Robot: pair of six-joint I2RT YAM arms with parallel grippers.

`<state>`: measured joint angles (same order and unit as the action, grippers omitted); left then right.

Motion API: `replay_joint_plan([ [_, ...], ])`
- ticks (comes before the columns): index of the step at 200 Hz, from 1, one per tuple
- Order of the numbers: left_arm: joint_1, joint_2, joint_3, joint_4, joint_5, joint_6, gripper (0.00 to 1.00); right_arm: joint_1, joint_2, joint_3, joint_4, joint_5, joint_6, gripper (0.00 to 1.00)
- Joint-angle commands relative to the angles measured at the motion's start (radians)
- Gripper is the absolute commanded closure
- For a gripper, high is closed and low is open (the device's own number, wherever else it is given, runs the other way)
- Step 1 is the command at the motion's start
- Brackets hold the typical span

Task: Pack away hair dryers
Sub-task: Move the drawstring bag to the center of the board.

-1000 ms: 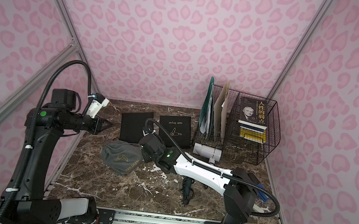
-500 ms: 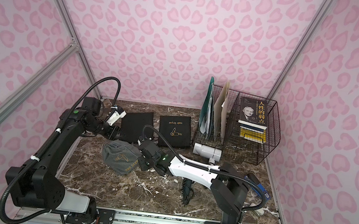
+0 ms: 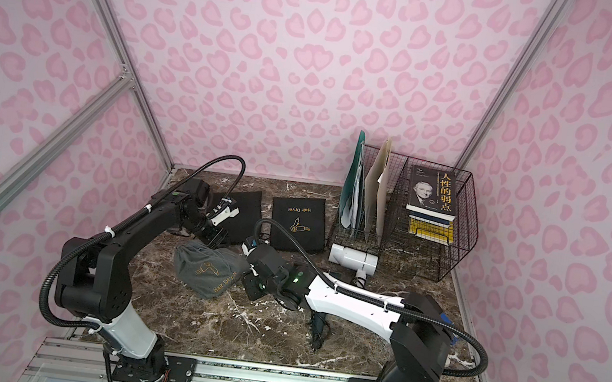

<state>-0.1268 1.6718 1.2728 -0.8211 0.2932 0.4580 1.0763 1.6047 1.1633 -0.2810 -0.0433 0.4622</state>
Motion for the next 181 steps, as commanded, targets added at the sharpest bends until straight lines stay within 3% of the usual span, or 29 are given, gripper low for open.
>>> replay_joint_plan([
  [1, -0.005, 0.002, -0.029, -0.010, -0.033, 0.050, 0.48, -0.021, -0.044, -0.044, -0.034, 0.100, 0.072, 0.51],
  [55, -0.006, -0.038, -0.120, -0.098, -0.014, 0.117, 0.60, -0.109, -0.188, -0.187, -0.142, 0.234, 0.256, 0.47],
  [62, -0.006, -0.045, -0.134, -0.101, -0.010, 0.122, 0.62, -0.116, -0.205, -0.206, -0.166, 0.258, 0.289, 0.35],
  [82, -0.006, -0.057, -0.163, -0.114, -0.010, 0.134, 0.74, -0.133, -0.251, -0.250, -0.214, 0.261, 0.354, 0.33],
  [143, -0.007, -0.101, -0.193, -0.172, 0.045, 0.136, 0.75, -0.138, -0.352, -0.406, -0.238, 0.251, 0.509, 0.31],
  [181, -0.009, -0.169, -0.232, -0.185, 0.017, 0.165, 0.76, -0.141, -0.383, -0.468, -0.227, 0.269, 0.563, 0.30],
])
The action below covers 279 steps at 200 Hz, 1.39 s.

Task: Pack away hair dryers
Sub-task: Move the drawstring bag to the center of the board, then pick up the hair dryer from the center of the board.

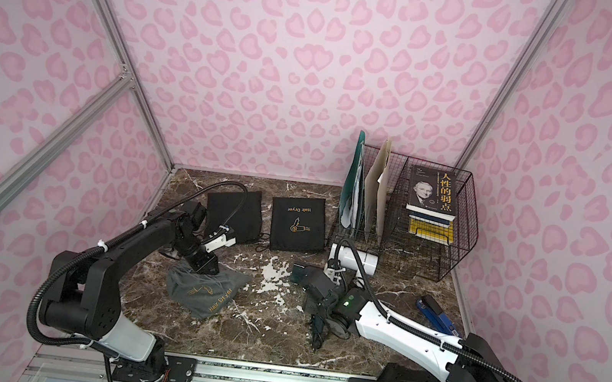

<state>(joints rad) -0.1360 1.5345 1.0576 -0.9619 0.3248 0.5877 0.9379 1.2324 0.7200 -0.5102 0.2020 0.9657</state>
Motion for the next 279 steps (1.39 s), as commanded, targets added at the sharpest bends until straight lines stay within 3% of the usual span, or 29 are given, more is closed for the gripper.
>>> replay_joint_plan([
  [1, 0.001, -0.033, -0.019, -0.043, -0.017, 0.036, 0.76, -0.003, -0.012, -0.024, 0.002, 0.023, 0.060, 0.30],
  [15, 0.000, -0.055, -0.017, -0.030, -0.048, 0.033, 0.67, -0.009, -0.018, -0.039, 0.012, 0.027, 0.069, 0.29],
  [21, 0.001, -0.065, -0.010, -0.024, -0.054, 0.027, 0.56, -0.012, -0.019, -0.046, 0.021, 0.024, 0.071, 0.29],
  [37, 0.001, -0.086, 0.036, -0.028, -0.055, 0.006, 0.42, -0.023, -0.013, -0.064, 0.043, 0.012, 0.077, 0.29],
  [56, 0.002, -0.111, 0.130, -0.049, -0.047, -0.027, 0.33, -0.038, -0.003, -0.080, 0.071, -0.016, 0.077, 0.27],
  [111, 0.001, -0.186, 0.373, -0.099, 0.046, -0.117, 0.20, -0.071, 0.058, -0.104, 0.124, -0.087, 0.072, 0.22],
  [193, 0.002, -0.270, 0.406, -0.138, 0.149, -0.176, 0.18, -0.076, 0.299, -0.007, 0.065, -0.123, -0.007, 0.25],
  [250, 0.002, -0.290, 0.464, -0.156, 0.178, -0.200, 0.18, -0.073, 0.314, -0.011, 0.064, -0.085, -0.014, 0.52],
  [279, 0.002, -0.286, 0.503, -0.155, 0.201, -0.245, 0.19, -0.066, 0.284, -0.028, 0.082, -0.073, -0.029, 0.78],
])
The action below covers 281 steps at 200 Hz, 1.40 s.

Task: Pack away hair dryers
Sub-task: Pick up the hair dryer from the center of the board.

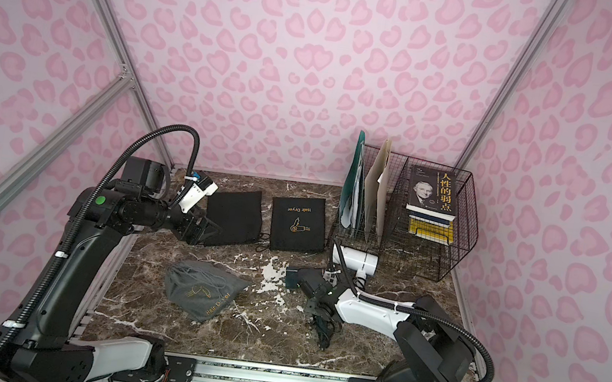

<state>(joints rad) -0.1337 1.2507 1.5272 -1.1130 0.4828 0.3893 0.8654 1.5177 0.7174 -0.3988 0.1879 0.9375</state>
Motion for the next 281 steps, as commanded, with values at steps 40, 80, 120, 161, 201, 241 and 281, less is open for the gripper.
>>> replay_joint_plan([
  [40, -0.002, 0.029, 0.154, -0.018, 0.097, -0.119, 0.19, 0.033, -0.062, -0.018, 0.024, -0.011, -0.071, 1.00],
  [80, -0.005, 0.061, 0.260, -0.041, 0.151, -0.157, 0.09, 0.074, -0.115, 0.042, 0.061, 0.077, -0.190, 1.00],
  [120, -0.014, 0.085, 0.312, -0.066, 0.204, -0.166, 0.01, 0.164, -0.134, 0.168, 0.057, 0.305, -0.316, 1.00],
  [161, -0.062, 0.124, 0.361, -0.146, 0.213, -0.092, 0.01, 0.215, -0.162, 0.255, 0.138, 0.472, -0.490, 1.00],
  [201, -0.149, 0.206, 0.442, -0.239, 0.170, -0.040, 0.01, 0.287, -0.160, 0.310, 0.251, 0.605, -0.673, 1.00],
  [241, -0.198, 0.269, 0.475, -0.291, 0.192, -0.007, 0.01, 0.379, -0.152, 0.344, 0.344, 0.704, -0.807, 1.00],
  [281, -0.233, 0.279, 0.456, -0.354, 0.320, 0.028, 0.01, 0.463, -0.121, 0.393, 0.367, 0.813, -0.895, 1.00],
])
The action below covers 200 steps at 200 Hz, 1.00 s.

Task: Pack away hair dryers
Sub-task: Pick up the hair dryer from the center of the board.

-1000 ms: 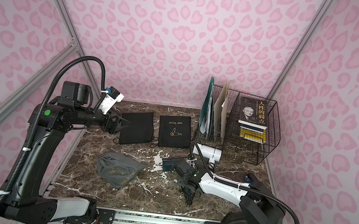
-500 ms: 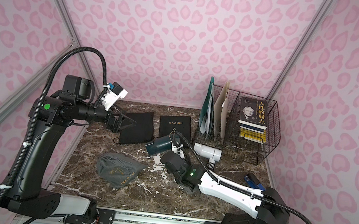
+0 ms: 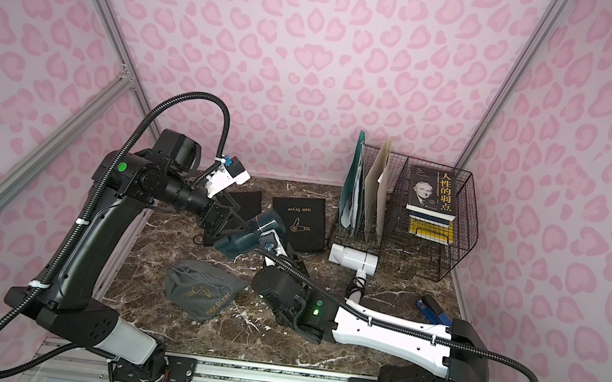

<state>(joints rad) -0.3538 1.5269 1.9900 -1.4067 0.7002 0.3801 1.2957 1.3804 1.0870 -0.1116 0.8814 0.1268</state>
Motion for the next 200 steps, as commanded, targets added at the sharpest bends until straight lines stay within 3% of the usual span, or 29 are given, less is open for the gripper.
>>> replay_joint_plan([
  [1, -0.014, 0.004, -0.007, -0.062, 0.105, 0.040, 0.01, 0.034, 0.017, 0.023, 0.079, 0.120, -0.085, 1.00],
  [65, -0.059, -0.013, -0.078, -0.089, 0.055, 0.089, 0.00, 0.078, 0.006, 0.022, 0.160, 0.137, -0.146, 1.00],
  [118, -0.089, -0.013, -0.103, -0.091, 0.055, 0.105, 0.12, 0.103, 0.018, 0.037, 0.187, 0.143, -0.173, 1.00],
  [146, -0.100, -0.010, -0.107, -0.089, 0.054, 0.102, 0.24, 0.109, 0.017, 0.033, 0.203, 0.142, -0.182, 1.00],
  [192, -0.102, -0.010, -0.110, -0.090, 0.053, 0.097, 0.69, 0.117, 0.028, 0.038, 0.211, 0.132, -0.191, 1.00],
  [200, -0.102, -0.011, -0.109, -0.091, 0.054, 0.095, 0.78, 0.117, 0.033, 0.041, 0.210, 0.130, -0.192, 0.95],
])
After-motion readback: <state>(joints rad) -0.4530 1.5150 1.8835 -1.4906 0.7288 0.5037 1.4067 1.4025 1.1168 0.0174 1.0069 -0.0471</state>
